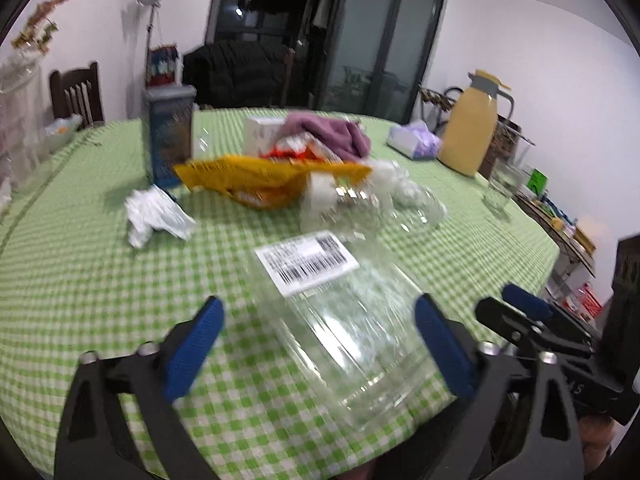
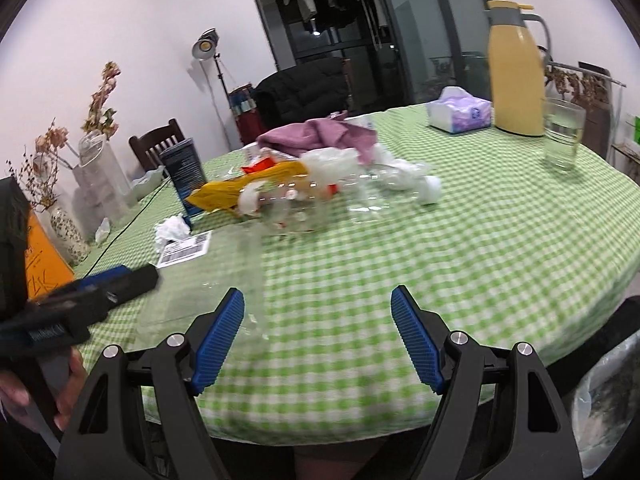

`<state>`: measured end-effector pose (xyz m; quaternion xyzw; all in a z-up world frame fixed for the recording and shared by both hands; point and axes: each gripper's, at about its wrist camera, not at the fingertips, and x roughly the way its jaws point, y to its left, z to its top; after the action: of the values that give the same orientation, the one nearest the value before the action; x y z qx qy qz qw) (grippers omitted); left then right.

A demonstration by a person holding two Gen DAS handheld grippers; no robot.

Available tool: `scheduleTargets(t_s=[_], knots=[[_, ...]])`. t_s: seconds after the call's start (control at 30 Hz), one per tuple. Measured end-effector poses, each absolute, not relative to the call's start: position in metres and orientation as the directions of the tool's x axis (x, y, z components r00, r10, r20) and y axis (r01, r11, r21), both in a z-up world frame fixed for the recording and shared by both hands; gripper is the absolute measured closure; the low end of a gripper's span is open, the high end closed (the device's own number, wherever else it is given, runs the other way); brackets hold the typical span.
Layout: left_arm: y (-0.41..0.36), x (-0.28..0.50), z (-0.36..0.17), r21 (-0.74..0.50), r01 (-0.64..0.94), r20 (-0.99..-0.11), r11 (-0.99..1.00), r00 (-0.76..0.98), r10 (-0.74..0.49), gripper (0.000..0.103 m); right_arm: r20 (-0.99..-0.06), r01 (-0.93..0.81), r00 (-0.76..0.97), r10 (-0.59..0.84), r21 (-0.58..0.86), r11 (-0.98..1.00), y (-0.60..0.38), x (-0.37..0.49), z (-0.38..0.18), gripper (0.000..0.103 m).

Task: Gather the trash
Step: 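Grasp the clear plastic container with the right tool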

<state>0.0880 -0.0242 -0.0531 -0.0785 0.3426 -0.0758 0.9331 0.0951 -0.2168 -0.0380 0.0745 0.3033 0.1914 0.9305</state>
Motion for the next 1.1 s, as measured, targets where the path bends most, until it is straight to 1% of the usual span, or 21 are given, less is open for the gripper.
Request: scheduleTargets(t_s=[0.03,0.1,0.17,0.2,0.3,0.4,0.5,0.53,0.57,0.63,0.77,0.87,0.9,1.0,1.03,1.1], knots=[[-0.023,0.090,-0.057,-0.228,0.102,-0.637,0.968,0.737,-0.227,0.029,-0.538,-0.315,0.739,0.406,0.256,0.914,-0.215,0.096,-0.038,0.030],[-0.022,0.093,-0.063,-0.276,0.103,-0.647,0.956,0.715,-0.264,0.040,-0.543,-0.325,0.724,0.426,0.276,0.904,-0.210,0.099,-0.040,0.030],[-0.020,0.096,-0.069,-0.329,0.111,-0.641,0.938,0.703,-0.308,0.047,-0.547,-0.329,0.712,0.439,0.293,0.898,-0.208,0.103,-0.042,0.030],[-0.021,0.097,-0.069,-0.350,0.120,-0.632,0.929,0.702,-0.328,0.054,-0.548,-0.332,0.705,0.450,0.306,0.892,-0.209,0.104,-0.043,0.030],[-0.025,0.101,-0.073,-0.399,0.156,-0.614,0.904,0.687,-0.390,0.059,-0.543,-0.338,0.670,0.507,0.385,0.859,-0.215,0.110,-0.049,0.030],[-0.035,0.105,-0.073,-0.394,0.171,-0.604,0.903,0.693,-0.394,0.063,-0.535,-0.316,0.648,0.542,0.459,0.830,-0.226,0.116,-0.057,0.030],[-0.045,0.111,-0.072,-0.405,0.208,-0.596,0.890,0.679,-0.429,0.068,-0.529,-0.311,0.650,0.546,0.471,0.826,-0.232,0.116,-0.057,0.031],[-0.050,0.113,-0.073,-0.405,0.227,-0.591,0.886,0.674,-0.443,0.070,-0.526,-0.313,0.646,0.552,0.477,0.821,-0.235,0.116,-0.057,0.033],[-0.055,0.115,-0.073,-0.403,0.240,-0.589,0.883,0.670,-0.451,0.070,-0.521,-0.318,0.642,0.563,0.487,0.814,-0.237,0.116,-0.057,0.037],[-0.067,0.119,-0.072,-0.379,0.244,-0.594,0.893,0.676,-0.437,0.070,-0.521,-0.296,0.656,0.547,0.489,0.821,-0.244,0.114,-0.056,0.040],[-0.087,0.132,-0.069,-0.339,0.260,-0.606,0.904,0.674,-0.421,0.070,-0.512,-0.273,0.671,0.537,0.502,0.821,-0.266,0.115,-0.052,0.060],[-0.100,0.137,-0.063,-0.317,0.294,-0.586,0.902,0.686,-0.430,0.069,-0.491,-0.285,0.684,0.539,0.500,0.818,-0.283,0.115,-0.044,0.072],[-0.105,0.138,-0.062,-0.321,0.312,-0.573,0.894,0.688,-0.446,0.068,-0.480,-0.287,0.700,0.529,0.490,0.824,-0.286,0.113,-0.040,0.074],[-0.113,0.144,-0.058,-0.338,0.340,-0.573,0.877,0.665,-0.479,0.065,-0.455,-0.296,0.720,0.524,0.481,0.825,-0.292,0.109,-0.031,0.079],[-0.115,0.146,-0.057,-0.340,0.340,-0.574,0.877,0.664,-0.480,0.061,-0.449,-0.291,0.726,0.521,0.487,0.824,-0.294,0.109,-0.029,0.079],[-0.117,0.148,-0.054,-0.308,0.323,-0.590,0.895,0.673,-0.446,0.059,-0.445,-0.278,0.745,0.497,0.470,0.838,-0.297,0.109,-0.026,0.080]])
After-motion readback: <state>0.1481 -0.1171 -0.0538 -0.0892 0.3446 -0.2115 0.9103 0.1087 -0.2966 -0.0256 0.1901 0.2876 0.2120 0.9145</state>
